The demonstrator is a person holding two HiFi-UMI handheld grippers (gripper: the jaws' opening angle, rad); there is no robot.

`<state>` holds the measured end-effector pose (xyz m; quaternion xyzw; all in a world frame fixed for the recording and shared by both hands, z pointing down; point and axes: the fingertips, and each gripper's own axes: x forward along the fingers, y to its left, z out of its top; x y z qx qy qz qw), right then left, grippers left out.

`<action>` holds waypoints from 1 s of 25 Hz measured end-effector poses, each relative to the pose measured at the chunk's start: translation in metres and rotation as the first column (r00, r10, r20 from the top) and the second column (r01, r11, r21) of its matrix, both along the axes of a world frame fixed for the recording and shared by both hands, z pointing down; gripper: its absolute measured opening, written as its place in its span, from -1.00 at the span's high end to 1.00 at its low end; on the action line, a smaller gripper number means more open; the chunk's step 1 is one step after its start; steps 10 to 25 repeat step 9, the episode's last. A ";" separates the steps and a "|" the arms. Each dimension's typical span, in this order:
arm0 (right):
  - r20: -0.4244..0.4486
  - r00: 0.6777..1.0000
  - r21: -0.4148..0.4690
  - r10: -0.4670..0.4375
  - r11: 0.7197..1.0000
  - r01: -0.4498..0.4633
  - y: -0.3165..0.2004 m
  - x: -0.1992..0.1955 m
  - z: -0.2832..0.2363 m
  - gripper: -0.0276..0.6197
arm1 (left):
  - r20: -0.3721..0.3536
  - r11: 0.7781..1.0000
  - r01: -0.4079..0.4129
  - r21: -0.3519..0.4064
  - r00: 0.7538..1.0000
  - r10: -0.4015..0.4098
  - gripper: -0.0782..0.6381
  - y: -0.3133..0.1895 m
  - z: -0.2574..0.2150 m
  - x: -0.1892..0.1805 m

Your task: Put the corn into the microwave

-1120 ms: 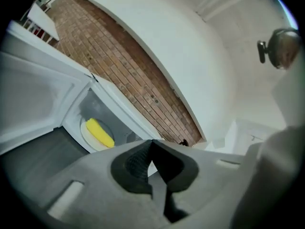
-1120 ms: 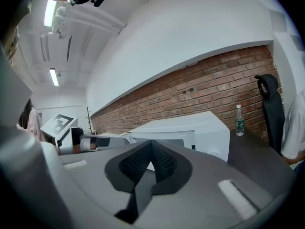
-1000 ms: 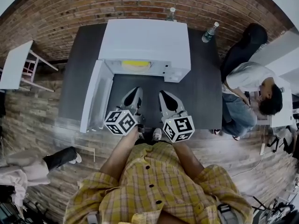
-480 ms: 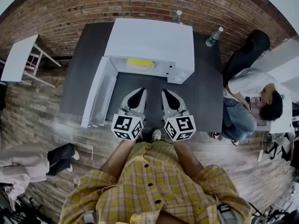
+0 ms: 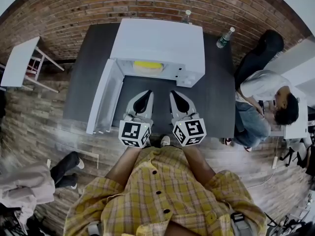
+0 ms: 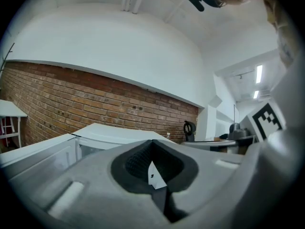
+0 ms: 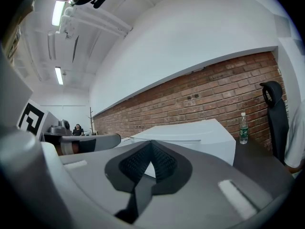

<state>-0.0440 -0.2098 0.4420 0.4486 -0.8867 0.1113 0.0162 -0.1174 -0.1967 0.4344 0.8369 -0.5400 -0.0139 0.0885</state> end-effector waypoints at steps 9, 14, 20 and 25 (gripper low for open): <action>0.026 0.999 0.016 -0.024 1.000 0.024 -0.003 0.000 -0.003 0.90 | -0.027 1.000 -0.015 -0.025 1.000 0.014 0.78 -0.003 0.003 0.003; 0.026 0.999 0.016 -0.024 1.000 0.024 -0.003 0.000 -0.003 0.90 | -0.027 1.000 -0.015 -0.025 1.000 0.014 0.78 -0.003 0.003 0.003; 0.026 0.999 0.016 -0.024 1.000 0.024 -0.003 0.000 -0.003 0.90 | -0.027 1.000 -0.015 -0.025 1.000 0.014 0.78 -0.003 0.003 0.003; 0.026 0.999 0.016 -0.024 1.000 0.024 -0.003 0.000 -0.003 0.90 | -0.027 1.000 -0.015 -0.025 1.000 0.014 0.78 -0.003 0.003 0.003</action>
